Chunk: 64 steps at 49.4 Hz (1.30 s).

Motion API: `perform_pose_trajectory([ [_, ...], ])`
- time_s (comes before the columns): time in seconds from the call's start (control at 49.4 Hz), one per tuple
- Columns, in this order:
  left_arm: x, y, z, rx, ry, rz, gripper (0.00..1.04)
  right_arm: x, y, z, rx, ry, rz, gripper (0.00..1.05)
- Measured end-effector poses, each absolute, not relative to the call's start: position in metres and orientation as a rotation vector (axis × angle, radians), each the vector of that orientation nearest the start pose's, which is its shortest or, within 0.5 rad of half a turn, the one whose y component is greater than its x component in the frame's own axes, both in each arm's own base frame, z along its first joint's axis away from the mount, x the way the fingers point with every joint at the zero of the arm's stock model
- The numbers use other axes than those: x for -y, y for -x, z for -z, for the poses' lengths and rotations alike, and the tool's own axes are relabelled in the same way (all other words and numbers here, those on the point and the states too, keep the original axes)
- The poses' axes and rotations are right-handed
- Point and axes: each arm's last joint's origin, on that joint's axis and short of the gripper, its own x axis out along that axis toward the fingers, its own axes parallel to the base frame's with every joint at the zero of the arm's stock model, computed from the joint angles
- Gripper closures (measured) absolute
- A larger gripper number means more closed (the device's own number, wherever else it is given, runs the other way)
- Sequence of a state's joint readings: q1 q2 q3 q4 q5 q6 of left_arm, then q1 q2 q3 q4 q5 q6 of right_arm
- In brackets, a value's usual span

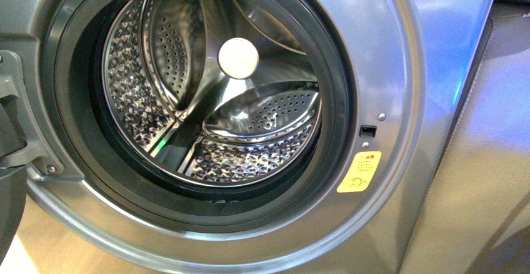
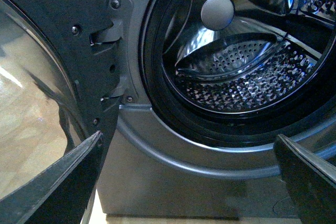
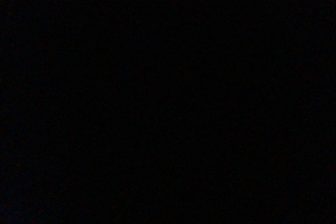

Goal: Put clothes into washing machine

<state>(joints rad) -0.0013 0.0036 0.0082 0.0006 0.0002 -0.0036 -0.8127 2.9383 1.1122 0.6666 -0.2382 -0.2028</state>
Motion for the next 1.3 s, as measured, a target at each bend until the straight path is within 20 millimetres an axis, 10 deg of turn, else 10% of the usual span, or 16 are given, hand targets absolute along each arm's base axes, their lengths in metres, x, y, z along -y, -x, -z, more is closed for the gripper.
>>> perform_pose_trajectory([
  [0.466,0.000,-0.097,-0.166,0.005,0.004,0.002,0.07,0.225,-0.216,0.186,-1.058,-0.415,0.383,0.09],
  [1.073,0.000,-0.097,-0.166,0.005,0.004,0.002,0.07,0.216,-0.214,0.167,-1.043,-0.391,0.396,0.87],
  [1.296,0.000,-0.097,-0.166,0.005,0.004,0.002,0.07,0.210,-0.220,0.121,-0.972,-0.380,0.372,0.93],
])
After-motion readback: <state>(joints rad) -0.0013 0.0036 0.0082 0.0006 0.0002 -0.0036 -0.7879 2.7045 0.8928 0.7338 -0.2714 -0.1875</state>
